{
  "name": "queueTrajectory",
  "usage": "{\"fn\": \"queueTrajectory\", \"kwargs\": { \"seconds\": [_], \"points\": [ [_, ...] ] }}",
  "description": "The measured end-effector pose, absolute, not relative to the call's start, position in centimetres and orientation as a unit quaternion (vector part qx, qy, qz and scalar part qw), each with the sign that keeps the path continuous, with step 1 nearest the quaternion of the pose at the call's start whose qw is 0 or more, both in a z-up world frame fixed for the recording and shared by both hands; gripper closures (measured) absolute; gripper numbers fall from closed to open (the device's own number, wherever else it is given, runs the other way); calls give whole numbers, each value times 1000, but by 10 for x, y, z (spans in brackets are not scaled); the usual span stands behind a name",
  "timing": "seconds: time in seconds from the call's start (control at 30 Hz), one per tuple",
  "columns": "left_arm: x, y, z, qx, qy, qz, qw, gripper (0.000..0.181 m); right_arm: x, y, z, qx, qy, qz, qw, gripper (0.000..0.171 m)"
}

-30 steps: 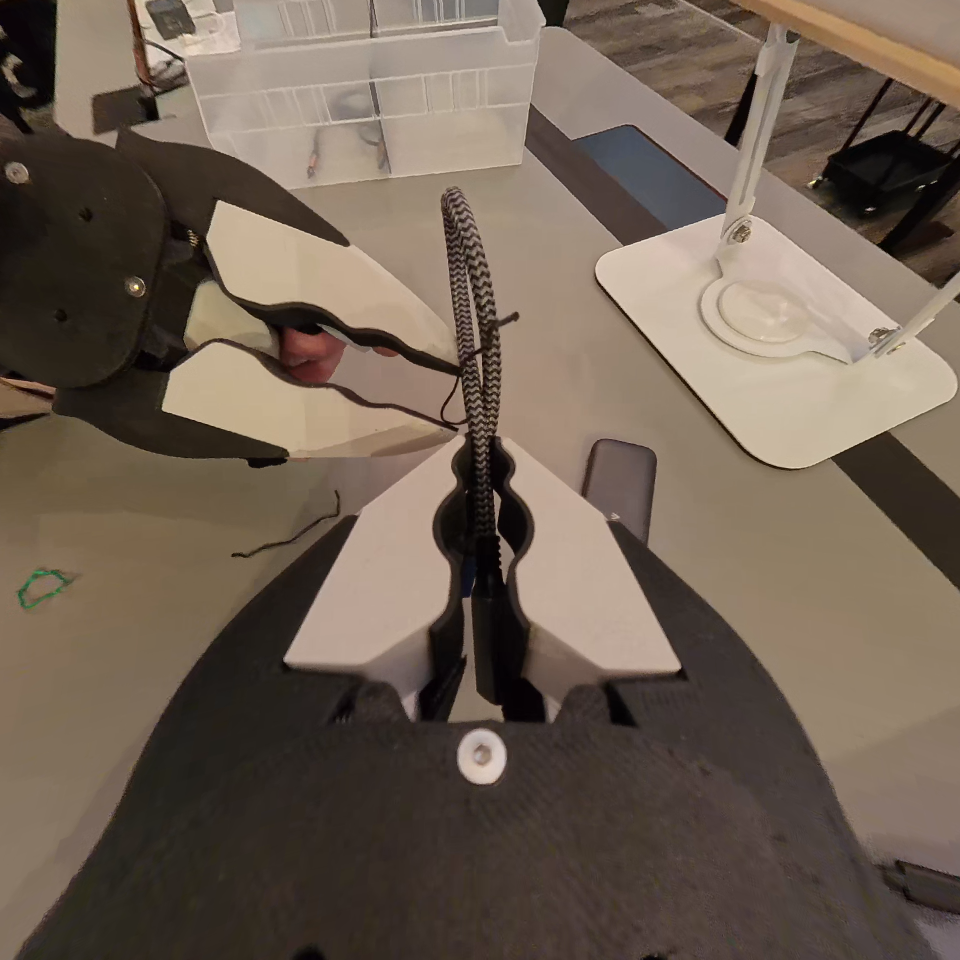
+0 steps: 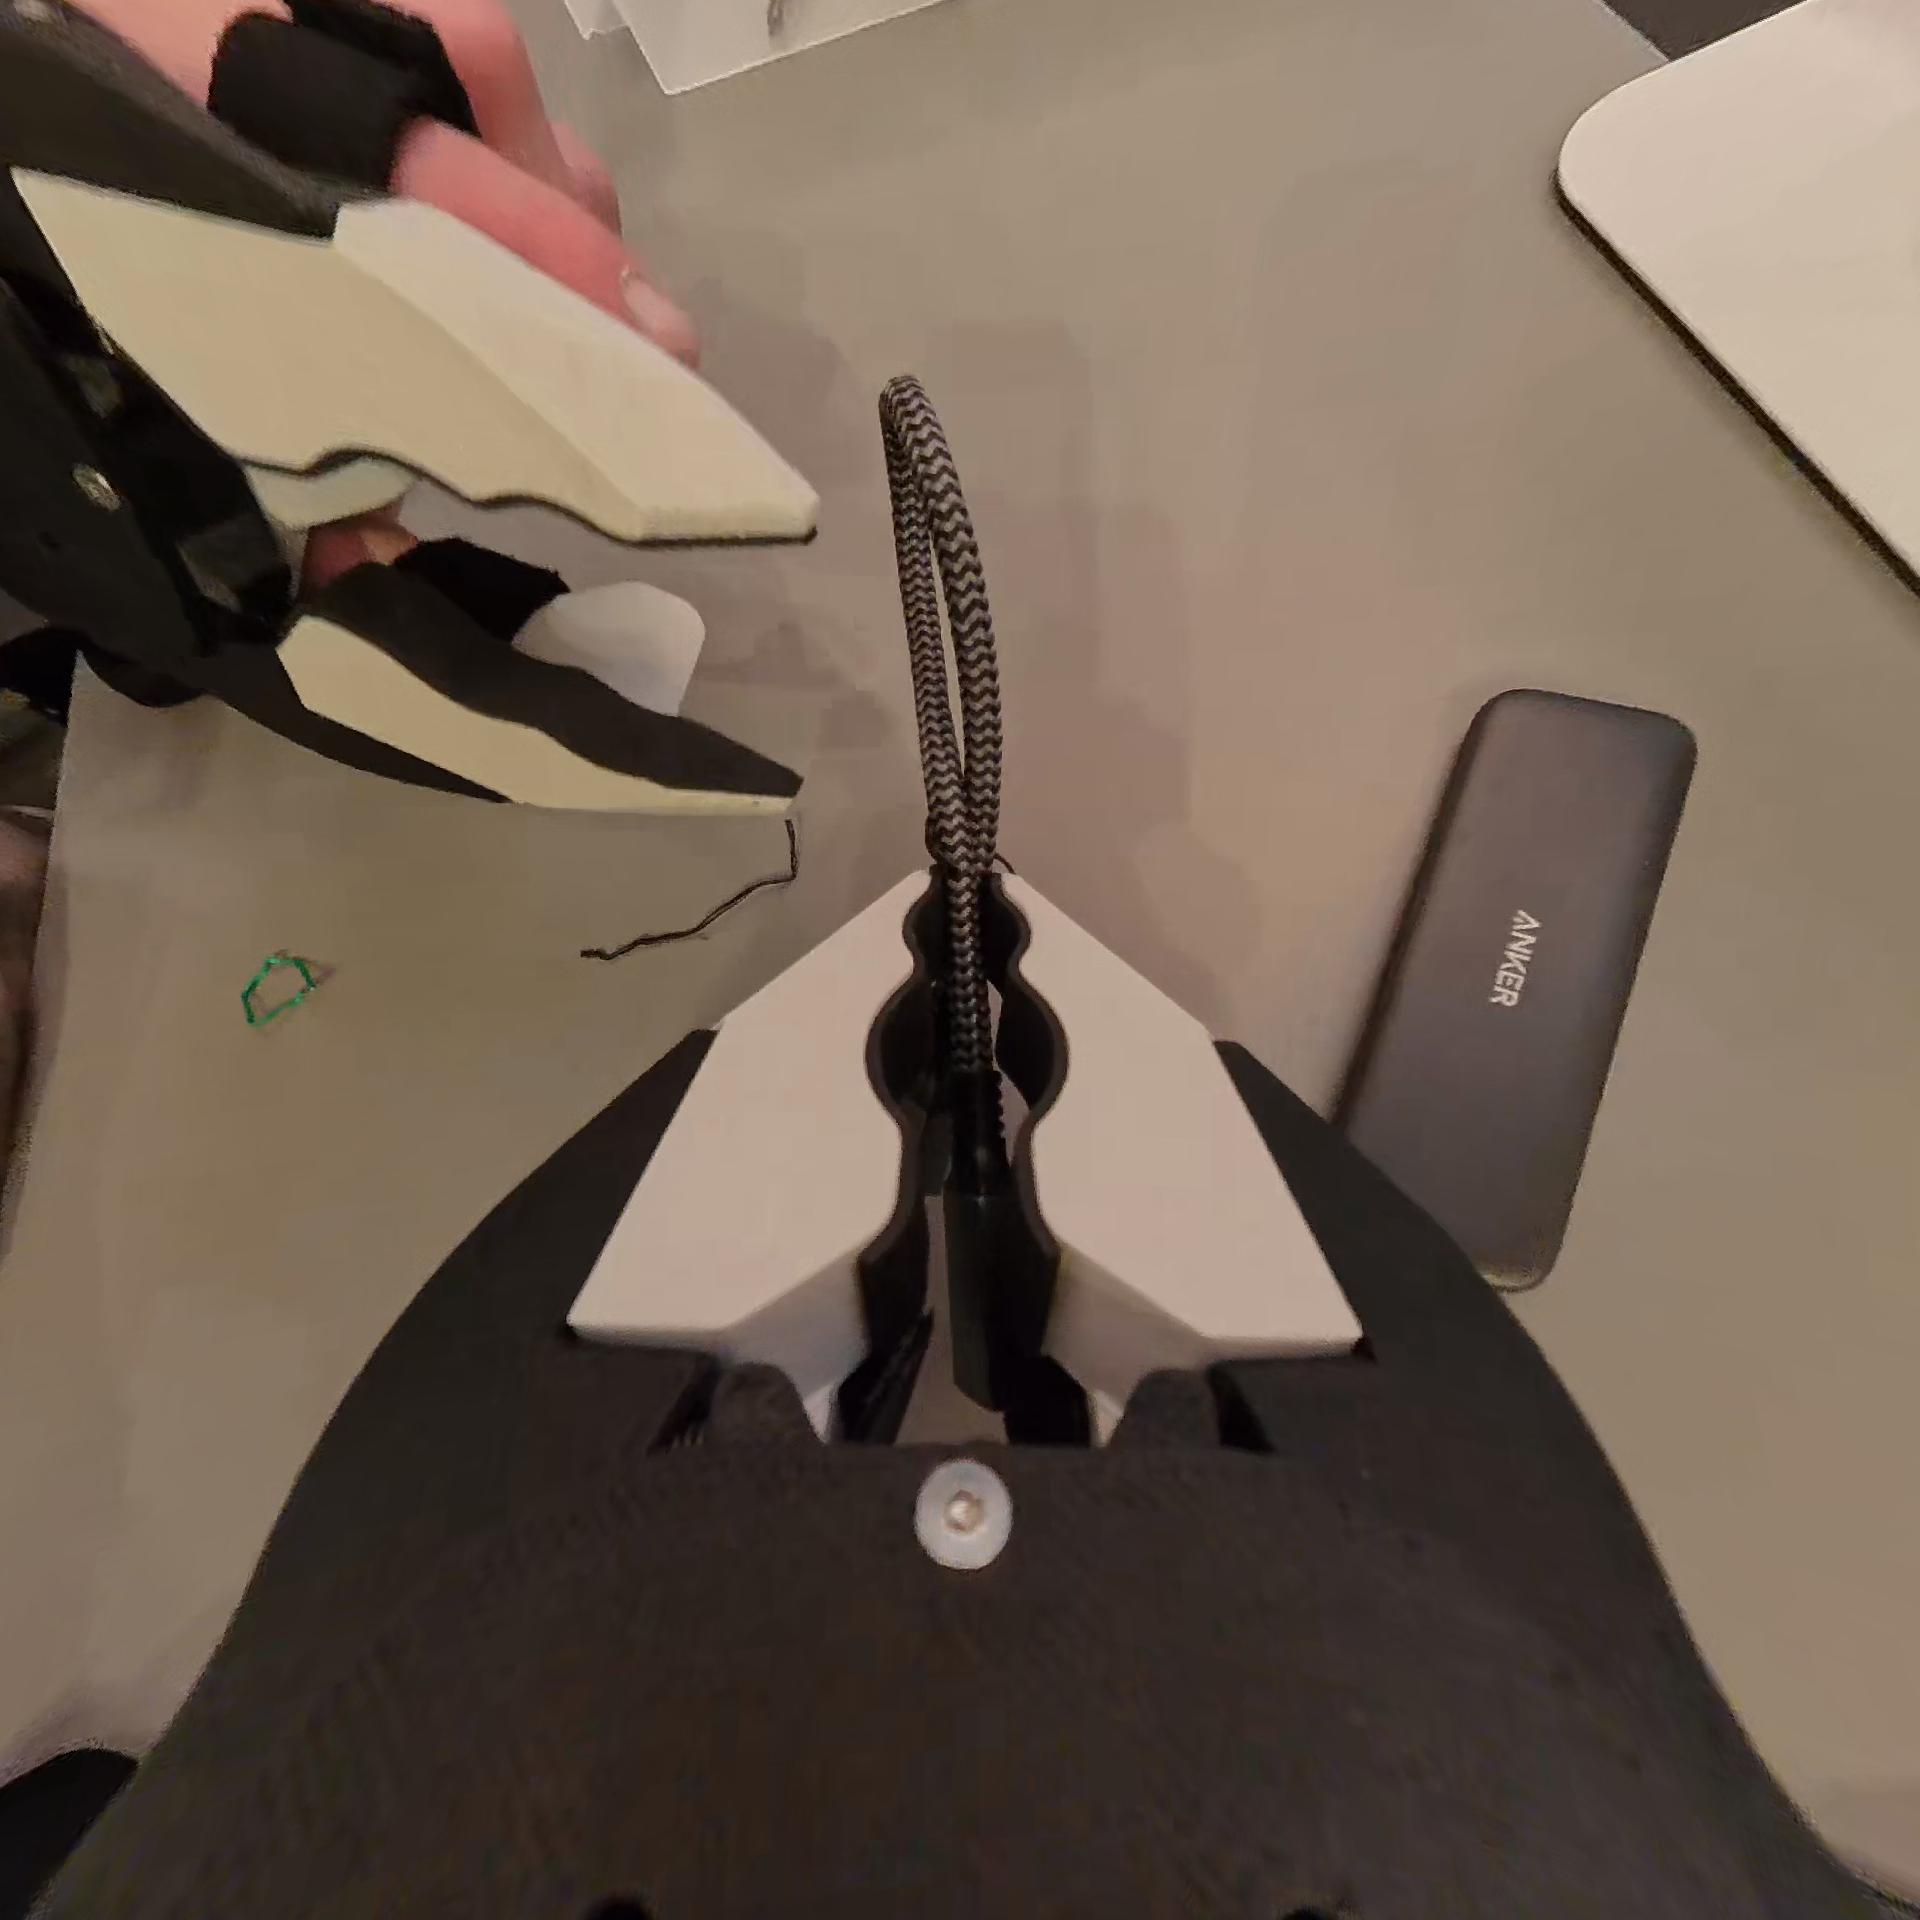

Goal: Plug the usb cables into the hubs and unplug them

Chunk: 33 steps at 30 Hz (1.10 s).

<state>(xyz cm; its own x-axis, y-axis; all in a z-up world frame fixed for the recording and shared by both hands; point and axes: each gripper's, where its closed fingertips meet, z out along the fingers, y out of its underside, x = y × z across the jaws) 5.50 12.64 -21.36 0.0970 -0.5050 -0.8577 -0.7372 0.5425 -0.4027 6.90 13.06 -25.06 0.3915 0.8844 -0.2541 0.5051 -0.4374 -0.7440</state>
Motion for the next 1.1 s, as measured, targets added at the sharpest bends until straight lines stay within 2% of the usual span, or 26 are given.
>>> {"fn": "queueTrajectory", "kwargs": {
  "seconds": [0.03,0.47,0.67,0.97,1.1],
  "points": [
    [55,124,-217,-461,672,108,570,137,69,130,-251,-782,-443,330,287,168],
    [53,105,-241,-462,725,78,505,143,70,104,-294,-787,-524,261,194,168],
    [62,98,-265,-449,776,77,436,147,72,105,-294,-788,-519,266,196,168],
    [40,110,-243,-488,746,48,451,150,89,114,-265,-785,-500,282,232,168],
    [27,120,-250,-503,746,42,434,153,99,112,-253,-788,-505,259,237,168]
  ]
}}
